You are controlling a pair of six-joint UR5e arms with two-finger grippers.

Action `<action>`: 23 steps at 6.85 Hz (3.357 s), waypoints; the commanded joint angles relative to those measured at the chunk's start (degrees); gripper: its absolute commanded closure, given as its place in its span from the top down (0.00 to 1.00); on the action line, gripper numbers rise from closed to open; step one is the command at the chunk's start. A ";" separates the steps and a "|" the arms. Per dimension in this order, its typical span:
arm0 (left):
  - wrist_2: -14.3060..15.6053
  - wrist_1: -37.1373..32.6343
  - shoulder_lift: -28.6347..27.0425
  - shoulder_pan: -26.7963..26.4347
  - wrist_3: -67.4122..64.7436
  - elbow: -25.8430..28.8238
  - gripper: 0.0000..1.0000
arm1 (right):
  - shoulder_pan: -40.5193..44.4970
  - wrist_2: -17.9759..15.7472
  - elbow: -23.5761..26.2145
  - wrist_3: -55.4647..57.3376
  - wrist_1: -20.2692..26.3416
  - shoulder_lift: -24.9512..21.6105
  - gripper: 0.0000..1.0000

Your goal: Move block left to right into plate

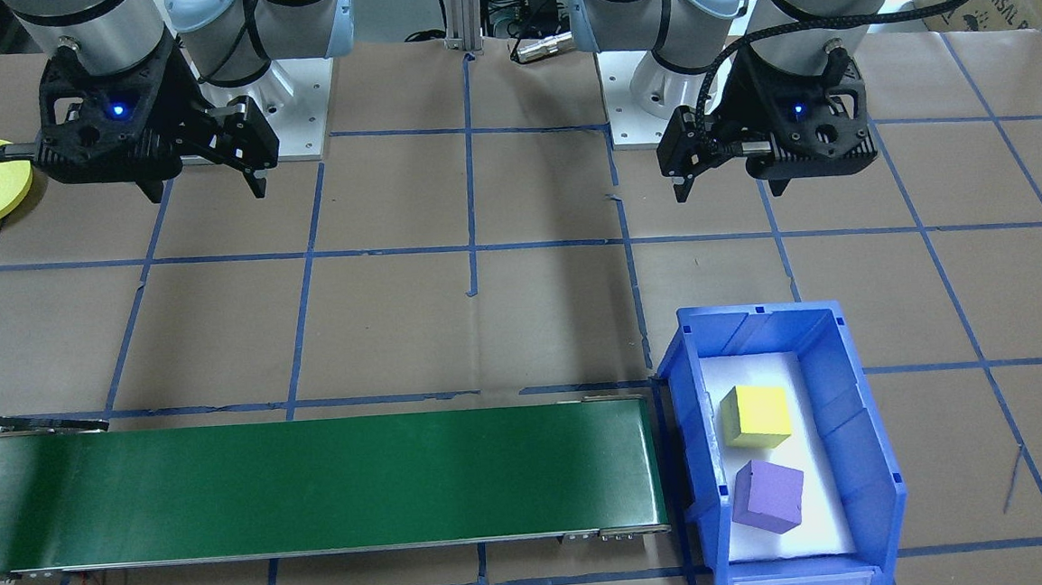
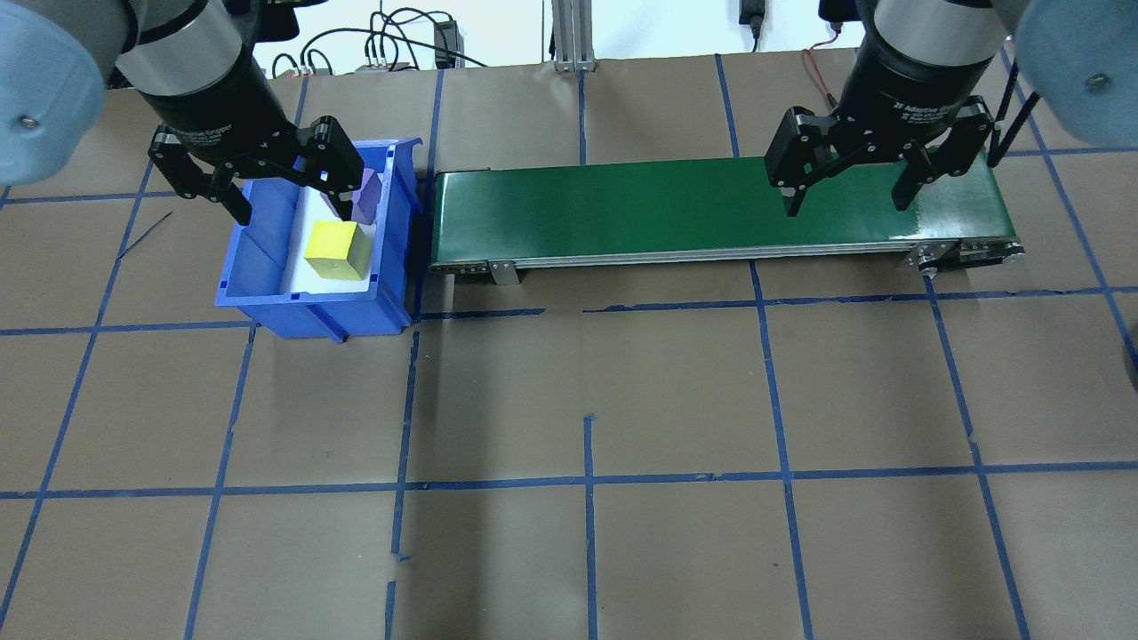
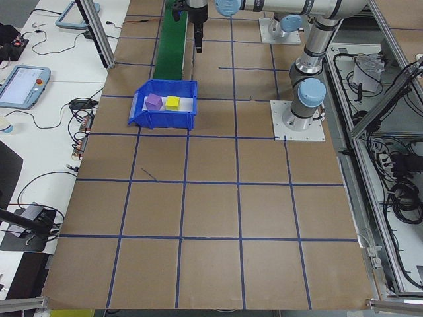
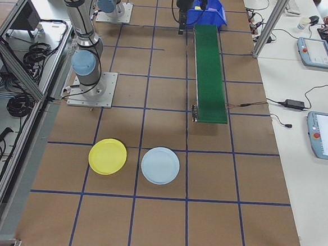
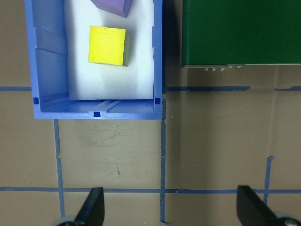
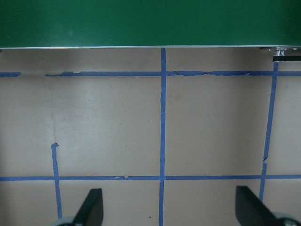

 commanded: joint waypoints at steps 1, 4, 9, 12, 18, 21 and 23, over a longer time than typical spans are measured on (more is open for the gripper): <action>3.40 0.48 0.08 -0.35 0.03 -0.04 1.00 | 0.08 0.19 -0.14 -0.01 -0.25 0.03 1.00; 3.17 1.62 -0.01 -0.44 -0.06 0.40 1.00 | 0.17 0.54 -0.23 0.17 -0.25 0.03 1.00; 0.97 15.39 -5.00 2.10 7.91 -0.65 1.00 | 0.34 0.63 0.04 0.70 -0.25 0.21 1.00; -1.92 21.90 -12.64 5.62 21.41 -0.83 1.00 | 0.52 0.63 0.12 0.70 -0.16 0.21 1.00; -1.67 23.16 -17.24 9.05 27.97 -1.27 1.00 | 0.61 0.46 0.04 0.70 -0.07 0.21 1.00; -1.76 23.34 -21.01 9.06 27.27 -2.23 1.00 | 0.61 0.10 0.12 0.70 0.02 0.12 1.00; -1.85 26.83 -22.33 9.06 27.36 -4.16 0.99 | 0.70 0.11 0.12 0.70 0.02 0.12 1.00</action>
